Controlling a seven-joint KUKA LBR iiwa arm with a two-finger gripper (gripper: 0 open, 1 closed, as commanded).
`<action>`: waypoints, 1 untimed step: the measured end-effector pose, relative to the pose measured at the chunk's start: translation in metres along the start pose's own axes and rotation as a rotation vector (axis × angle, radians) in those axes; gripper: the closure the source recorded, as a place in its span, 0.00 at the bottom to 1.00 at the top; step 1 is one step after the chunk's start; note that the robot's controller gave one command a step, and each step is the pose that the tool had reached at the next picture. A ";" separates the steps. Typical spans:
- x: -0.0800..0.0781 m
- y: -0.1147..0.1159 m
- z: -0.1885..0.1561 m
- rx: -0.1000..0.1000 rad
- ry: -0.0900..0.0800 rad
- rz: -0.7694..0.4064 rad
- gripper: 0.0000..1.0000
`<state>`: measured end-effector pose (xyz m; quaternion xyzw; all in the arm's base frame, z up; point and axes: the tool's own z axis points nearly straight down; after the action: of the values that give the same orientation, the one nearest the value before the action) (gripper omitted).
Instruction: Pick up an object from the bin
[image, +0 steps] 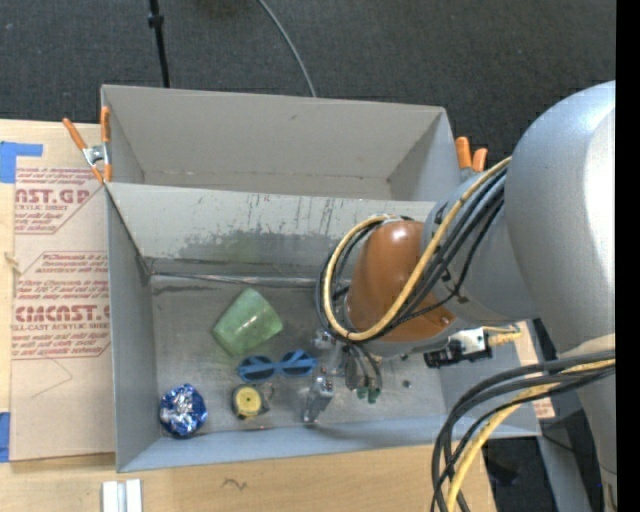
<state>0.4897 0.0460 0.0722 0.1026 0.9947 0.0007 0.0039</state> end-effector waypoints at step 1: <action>0.001 0.040 -0.001 0.000 0.004 0.005 0.00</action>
Offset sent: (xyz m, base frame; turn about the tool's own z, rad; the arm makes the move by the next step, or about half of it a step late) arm 0.0058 0.0372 0.0004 0.0085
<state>0.4965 0.0858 0.0735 0.1052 0.9945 0.0008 0.0019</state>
